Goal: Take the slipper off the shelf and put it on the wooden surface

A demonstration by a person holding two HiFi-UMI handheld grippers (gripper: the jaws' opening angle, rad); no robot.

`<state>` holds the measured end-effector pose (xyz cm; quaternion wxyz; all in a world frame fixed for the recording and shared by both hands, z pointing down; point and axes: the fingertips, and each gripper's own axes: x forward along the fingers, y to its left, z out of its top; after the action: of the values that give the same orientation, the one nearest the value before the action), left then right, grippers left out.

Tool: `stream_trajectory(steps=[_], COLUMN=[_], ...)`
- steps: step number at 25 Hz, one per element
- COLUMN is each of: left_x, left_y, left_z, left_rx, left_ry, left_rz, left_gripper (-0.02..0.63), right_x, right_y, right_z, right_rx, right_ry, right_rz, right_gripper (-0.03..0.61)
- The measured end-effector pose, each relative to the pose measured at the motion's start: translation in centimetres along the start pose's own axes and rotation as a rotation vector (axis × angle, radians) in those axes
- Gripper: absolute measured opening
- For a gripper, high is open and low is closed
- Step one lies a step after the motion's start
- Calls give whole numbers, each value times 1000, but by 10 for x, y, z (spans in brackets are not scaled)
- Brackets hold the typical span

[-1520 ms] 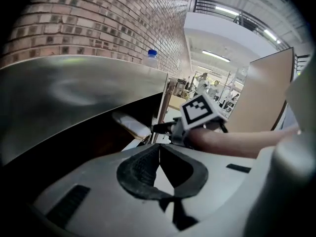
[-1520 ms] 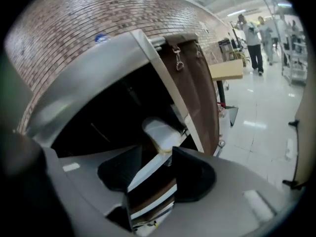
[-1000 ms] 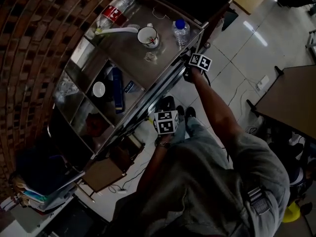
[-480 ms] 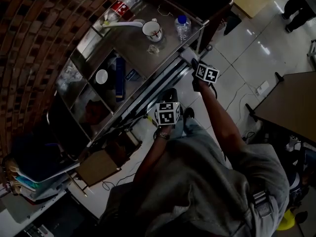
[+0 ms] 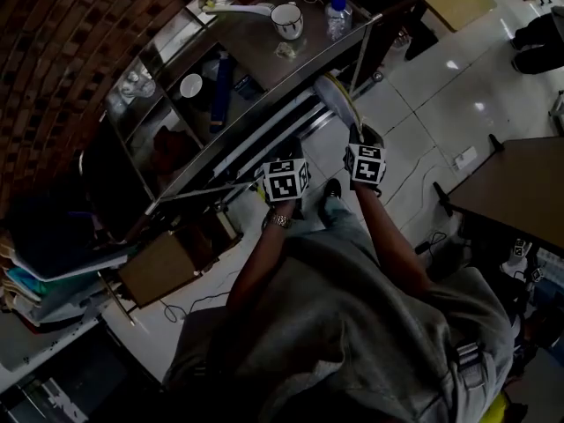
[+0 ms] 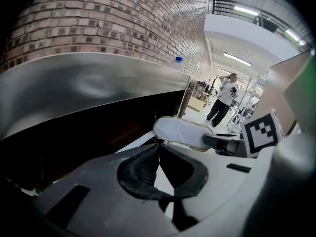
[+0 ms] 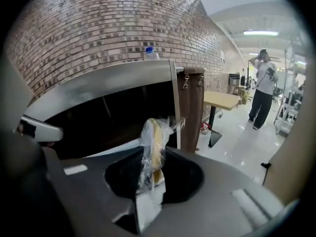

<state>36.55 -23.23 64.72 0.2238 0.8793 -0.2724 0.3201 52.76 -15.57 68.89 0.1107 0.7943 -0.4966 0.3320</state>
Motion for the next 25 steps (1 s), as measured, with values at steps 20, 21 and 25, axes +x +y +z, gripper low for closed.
stream_trajectory(steps=[20, 21, 25], left_x=[-334, -350, -400], left_y=[149, 155, 178], left_z=[-240, -249, -269], left_rx=[-35, -55, -110], left_ry=[-102, -111, -153], left_rz=[10, 12, 66], left_gripper=[5, 5, 5], right_x=[-277, -291, -327], right_y=[287, 309, 387], right_z=[-191, -197, -215], right_rx=[-83, -108, -219], right_ry=[-87, -90, -91], right_rz=[-2, 23, 151], right_gripper=[58, 58, 58])
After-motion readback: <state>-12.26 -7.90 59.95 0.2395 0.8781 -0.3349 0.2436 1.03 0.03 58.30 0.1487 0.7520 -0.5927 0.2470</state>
